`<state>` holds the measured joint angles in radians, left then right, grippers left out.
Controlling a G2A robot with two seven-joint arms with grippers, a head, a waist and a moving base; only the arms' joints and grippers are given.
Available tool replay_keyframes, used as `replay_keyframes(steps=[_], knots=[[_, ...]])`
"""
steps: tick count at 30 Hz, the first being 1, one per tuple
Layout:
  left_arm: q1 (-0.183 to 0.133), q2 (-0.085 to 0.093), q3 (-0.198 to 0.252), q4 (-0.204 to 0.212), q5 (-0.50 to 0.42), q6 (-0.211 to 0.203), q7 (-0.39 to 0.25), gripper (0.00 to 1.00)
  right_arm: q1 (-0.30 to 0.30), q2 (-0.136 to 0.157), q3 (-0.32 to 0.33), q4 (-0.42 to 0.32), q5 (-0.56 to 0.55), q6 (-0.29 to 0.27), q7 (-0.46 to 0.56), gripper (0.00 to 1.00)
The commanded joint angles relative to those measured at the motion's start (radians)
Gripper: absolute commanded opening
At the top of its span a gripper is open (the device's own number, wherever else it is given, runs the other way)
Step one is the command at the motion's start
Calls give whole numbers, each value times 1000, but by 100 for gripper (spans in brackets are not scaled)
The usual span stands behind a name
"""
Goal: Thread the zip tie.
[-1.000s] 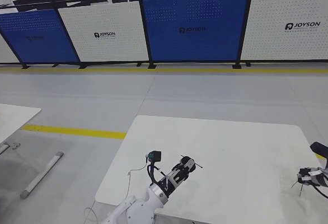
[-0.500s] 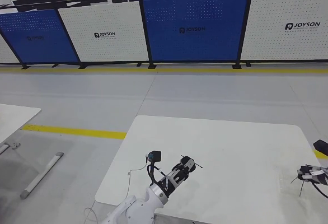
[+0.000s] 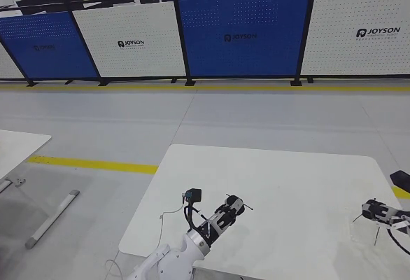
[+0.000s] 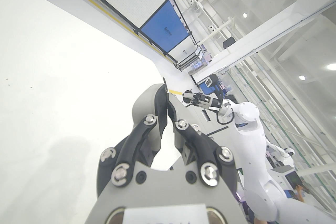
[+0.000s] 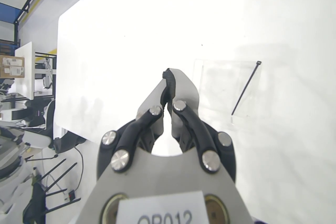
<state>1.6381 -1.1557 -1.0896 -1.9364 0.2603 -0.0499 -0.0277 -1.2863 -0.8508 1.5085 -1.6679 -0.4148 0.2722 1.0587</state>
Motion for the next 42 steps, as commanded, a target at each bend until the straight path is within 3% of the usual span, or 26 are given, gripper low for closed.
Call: replay_keyframes(steps=[1, 5, 9, 11, 13, 17, 20, 33, 42], knots=[[0, 0, 0, 0, 0, 0, 0, 0, 0, 0, 0, 0, 0, 0, 0, 0], [0, 0, 0, 0, 0, 0, 0, 0, -9, -2, 0, -2, 24, -20, -20, 0], [0, 0, 0, 0, 0, 0, 0, 0, -37, -12, 49, 6, 200, -76, -102, 0], [0, 0, 0, 0, 0, 0, 0, 0, -63, -18, 59, -7, 278, -137, -145, 0], [0, 0, 0, 0, 0, 0, 0, 0, -85, -22, 57, -24, 304, -152, -197, 0], [0, 0, 0, 0, 0, 0, 0, 0, -121, -35, 32, -73, 354, -129, -307, 0], [0, 0, 0, 0, 0, 0, 0, 0, -123, -43, 0, -62, 391, -100, -327, 0], [0, 0, 0, 0, 0, 0, 0, 0, -121, -46, -12, -54, 404, -105, -329, 0], [0, 0, 0, 0, 0, 0, 0, 0, -214, -64, -39, -56, 366, -368, -562, 0]])
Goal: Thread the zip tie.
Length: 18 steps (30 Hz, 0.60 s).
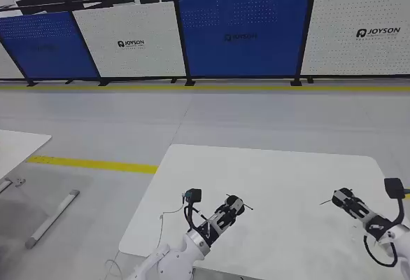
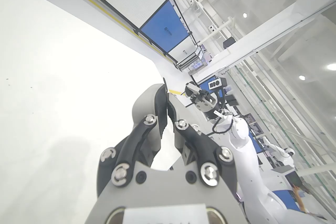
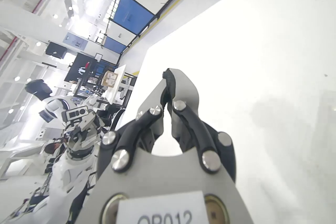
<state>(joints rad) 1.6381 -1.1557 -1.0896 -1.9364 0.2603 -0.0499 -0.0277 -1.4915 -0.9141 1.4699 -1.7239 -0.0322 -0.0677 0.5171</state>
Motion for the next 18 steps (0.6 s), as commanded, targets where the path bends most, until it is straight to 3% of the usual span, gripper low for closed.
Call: replay_keyframes(steps=[1, 4, 18], knots=[[0, 0, 0, 0, 0, 0, 0, 0, -21, -2, -3, -7, -42, -49, -47, 0], [0, 0, 0, 0, 0, 0, 0, 0, -56, -5, -12, -27, -105, -96, -97, 0], [0, 0, 0, 0, 0, 0, 0, 0, -62, -6, -13, -31, -120, -91, -113, 0]])
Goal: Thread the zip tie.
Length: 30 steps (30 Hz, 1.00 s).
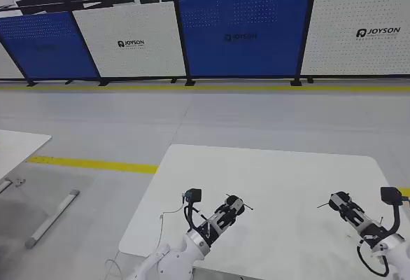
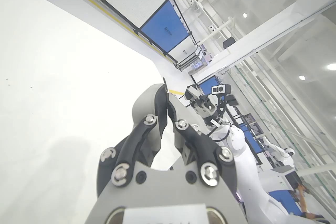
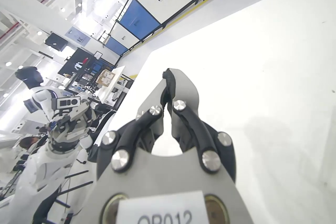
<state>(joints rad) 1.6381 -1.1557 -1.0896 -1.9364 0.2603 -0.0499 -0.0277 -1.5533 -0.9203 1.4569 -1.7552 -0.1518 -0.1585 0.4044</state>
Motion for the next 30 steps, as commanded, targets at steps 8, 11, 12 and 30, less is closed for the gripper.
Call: replay_keyframes(steps=[8, 11, 12, 30], knots=[[0, 0, 0, 0, 0, 0, 0, 0, 0, -1, -1, -1, -9, 5, -10, 0], [0, 0, 0, 0, 0, 0, 0, 0, -3, -7, -22, -26, -8, 20, -23, 0], [0, 0, 0, 0, 0, 0, 0, 0, -1, -9, -26, -30, -8, 28, -26, 0], [0, 0, 0, 0, 0, 0, 0, 0, 24, -44, -153, -117, 62, 237, -89, 0]])
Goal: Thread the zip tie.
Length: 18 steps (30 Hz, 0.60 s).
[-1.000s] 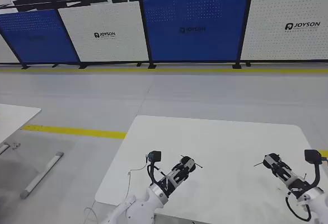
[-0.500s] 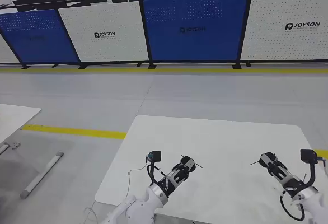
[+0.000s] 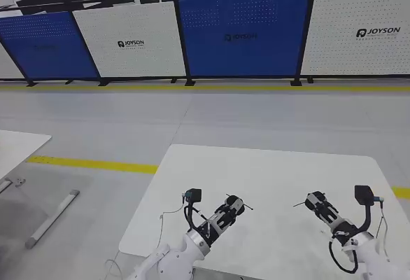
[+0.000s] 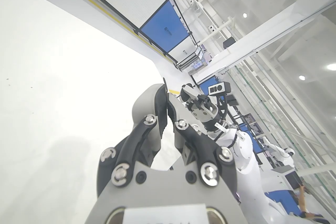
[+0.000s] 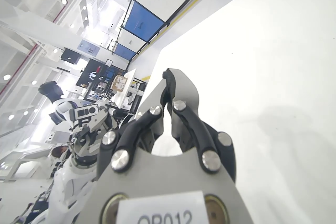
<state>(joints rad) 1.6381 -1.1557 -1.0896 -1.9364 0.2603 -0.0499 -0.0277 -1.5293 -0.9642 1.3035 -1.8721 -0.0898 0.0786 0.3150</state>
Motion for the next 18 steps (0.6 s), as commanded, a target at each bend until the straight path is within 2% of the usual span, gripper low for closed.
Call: replay_keyframes(steps=[1, 11, 13, 16, 18], knots=[[0, 0, 0, 0, 0, 0, 0, 0, 0, 0, 0, 0, 0, 0, 0, 0], [-4, 0, -2, 3, 16, 5, 8, 0, 0, 0, 0, 0, 0, 0, 0, 0], [-19, -4, 18, 7, 67, 29, 32, 0, 0, 0, 0, 0, 0, 0, 0, 0], [-50, -11, 52, 15, 90, 53, 25, 0, 0, 0, 0, 0, 0, 0, 0, 0], [-74, -14, 74, 40, 127, 68, 4, 0, 0, 0, 0, 0, 0, 0, 0, 0]])
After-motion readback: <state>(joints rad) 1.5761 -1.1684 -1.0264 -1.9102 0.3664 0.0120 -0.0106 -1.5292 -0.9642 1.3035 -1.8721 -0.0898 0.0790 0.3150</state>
